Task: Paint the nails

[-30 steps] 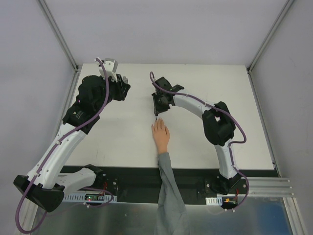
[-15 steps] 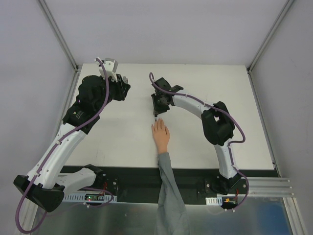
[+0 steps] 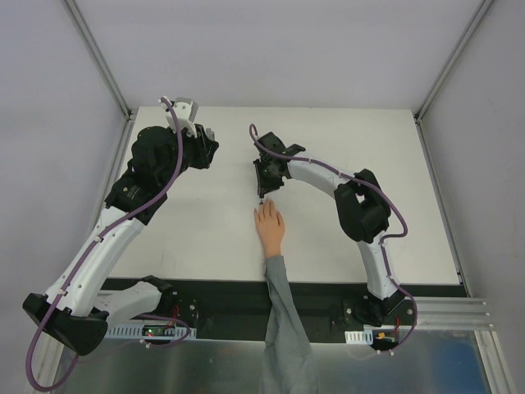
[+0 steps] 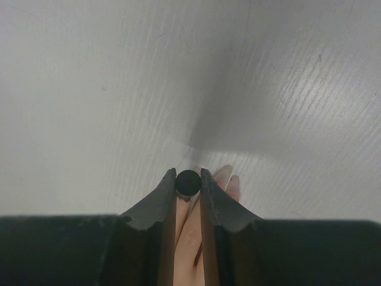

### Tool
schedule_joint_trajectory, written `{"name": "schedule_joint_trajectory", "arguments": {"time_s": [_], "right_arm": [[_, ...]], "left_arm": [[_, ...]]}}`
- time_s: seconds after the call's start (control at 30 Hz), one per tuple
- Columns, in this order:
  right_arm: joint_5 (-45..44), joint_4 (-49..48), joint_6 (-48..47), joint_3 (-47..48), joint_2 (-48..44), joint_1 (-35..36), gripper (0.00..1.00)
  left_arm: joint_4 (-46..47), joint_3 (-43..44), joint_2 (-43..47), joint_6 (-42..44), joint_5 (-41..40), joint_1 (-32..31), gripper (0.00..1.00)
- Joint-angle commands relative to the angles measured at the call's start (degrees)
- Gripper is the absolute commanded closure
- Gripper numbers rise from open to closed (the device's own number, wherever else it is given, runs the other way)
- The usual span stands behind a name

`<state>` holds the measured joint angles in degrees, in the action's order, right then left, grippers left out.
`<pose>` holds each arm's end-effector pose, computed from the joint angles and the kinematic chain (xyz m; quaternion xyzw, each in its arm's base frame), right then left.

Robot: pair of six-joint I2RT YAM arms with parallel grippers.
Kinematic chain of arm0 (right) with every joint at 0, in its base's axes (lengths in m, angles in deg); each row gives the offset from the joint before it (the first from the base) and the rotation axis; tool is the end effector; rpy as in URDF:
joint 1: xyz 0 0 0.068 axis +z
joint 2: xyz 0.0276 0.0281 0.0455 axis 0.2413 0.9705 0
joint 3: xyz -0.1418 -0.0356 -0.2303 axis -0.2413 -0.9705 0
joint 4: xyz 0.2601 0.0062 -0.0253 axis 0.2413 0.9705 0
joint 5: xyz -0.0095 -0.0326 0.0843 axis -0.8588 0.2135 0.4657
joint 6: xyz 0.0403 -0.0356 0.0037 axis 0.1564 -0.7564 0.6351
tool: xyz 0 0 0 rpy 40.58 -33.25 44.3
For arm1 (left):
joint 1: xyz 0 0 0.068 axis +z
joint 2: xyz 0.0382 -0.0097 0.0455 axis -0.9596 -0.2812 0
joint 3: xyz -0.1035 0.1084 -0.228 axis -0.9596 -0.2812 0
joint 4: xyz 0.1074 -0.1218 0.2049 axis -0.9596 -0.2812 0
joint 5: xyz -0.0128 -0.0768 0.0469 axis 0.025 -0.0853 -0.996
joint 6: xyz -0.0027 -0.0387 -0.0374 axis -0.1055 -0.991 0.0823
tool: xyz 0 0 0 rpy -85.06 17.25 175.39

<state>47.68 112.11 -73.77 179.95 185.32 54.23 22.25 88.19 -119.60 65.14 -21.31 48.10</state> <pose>0.3646 0.3117 0.1922 -0.2697 0.9150 0.1503 0.2597 0.2065 -0.0994 0.4323 0.1083 0.7236 -0.2115 0.6480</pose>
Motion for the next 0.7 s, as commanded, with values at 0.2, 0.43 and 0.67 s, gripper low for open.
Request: {"name": "schedule_joint_trajectory", "arguments": {"time_s": [0.2, 0.43, 0.67], "right_arm": [[-2.06, 1.47, -0.27, 3.15, 0.76, -0.37, 0.99], [-2.41, 1.56, -0.71, 3.77, 1.20, -0.81, 0.99], [-2.85, 1.64, -0.97, 4.29, 1.55, -0.81, 1.00]], "left_arm": [[1.44, 1.89, 0.20, 0.71, 0.13, -0.28, 1.00], [1.44, 2.07, 0.11, 0.80, 0.21, -0.28, 1.00], [1.44, 2.16, 0.20, 0.79, 0.21, -0.28, 1.00]]}}
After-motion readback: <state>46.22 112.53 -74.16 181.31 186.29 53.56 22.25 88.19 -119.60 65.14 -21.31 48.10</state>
